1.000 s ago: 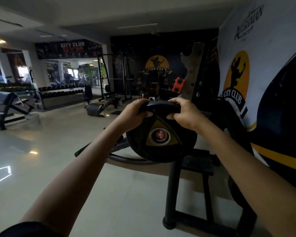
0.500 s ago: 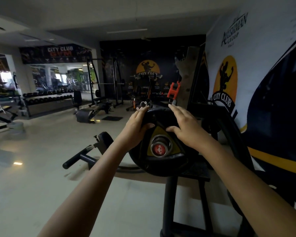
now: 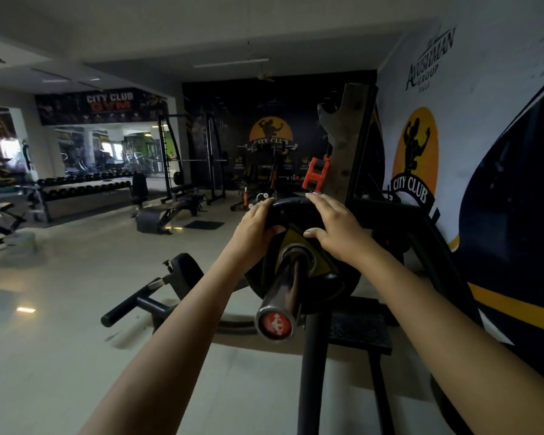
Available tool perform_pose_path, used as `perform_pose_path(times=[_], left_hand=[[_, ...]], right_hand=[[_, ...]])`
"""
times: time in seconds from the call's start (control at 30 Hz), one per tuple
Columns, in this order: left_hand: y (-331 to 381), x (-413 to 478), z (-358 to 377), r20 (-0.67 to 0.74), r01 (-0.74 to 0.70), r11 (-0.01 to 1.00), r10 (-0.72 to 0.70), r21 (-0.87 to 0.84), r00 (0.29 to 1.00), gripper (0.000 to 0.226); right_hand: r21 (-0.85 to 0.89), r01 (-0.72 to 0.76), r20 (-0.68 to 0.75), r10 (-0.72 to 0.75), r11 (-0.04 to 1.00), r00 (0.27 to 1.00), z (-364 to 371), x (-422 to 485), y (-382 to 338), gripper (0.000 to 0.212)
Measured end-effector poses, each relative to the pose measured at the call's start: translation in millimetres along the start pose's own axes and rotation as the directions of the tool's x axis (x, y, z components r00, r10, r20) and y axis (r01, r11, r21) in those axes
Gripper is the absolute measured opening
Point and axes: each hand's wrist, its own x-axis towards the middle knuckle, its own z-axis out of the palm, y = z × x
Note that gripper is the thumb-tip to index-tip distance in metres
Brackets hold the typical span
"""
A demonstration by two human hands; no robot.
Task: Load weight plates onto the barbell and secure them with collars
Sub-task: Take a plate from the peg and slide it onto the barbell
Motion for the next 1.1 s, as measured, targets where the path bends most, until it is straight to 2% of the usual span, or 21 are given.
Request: perform_pose_path(times=[0.3,0.57,0.7,0.8,0.93,1.1], left_hand=[[-37,83,55,0.001,0.019,1.0,-0.019,-0.001,1.0,0.062],[-52,112,74,0.019,0.02,1.0,-0.02,0.001,1.0,0.062],[-54,110,74,0.017,0.008,1.0,-0.008,0.004,1.0,0.062],[-48,103,67,-0.003,-0.066,0.992,0.067,0.11,0.998,0.061],[-35,90,51,-0.014,-0.121,0.968,0.127,0.219,0.992,0.06],[-11,44,16,-0.005,-0.158,0.942,0.167,0.296,0.986,0.061]], right_hand=[[-0.038,-0.007,-0.004,0.006,0.999,1.0,26,77,73,0.069],[-0.064,0.029,0.006,-0.029,0.998,1.0,33,105,100,0.068],[-0.068,0.047,0.024,-0.046,0.997,0.999,32,107,103,0.068],[-0.126,0.059,0.027,-0.056,0.99,0.998,28,101,98,0.069],[-0.261,0.149,-0.055,-0.169,0.954,0.984,24,87,84,0.063],[-0.314,0.19,-0.109,-0.234,0.93,0.966,9,45,42,0.059]])
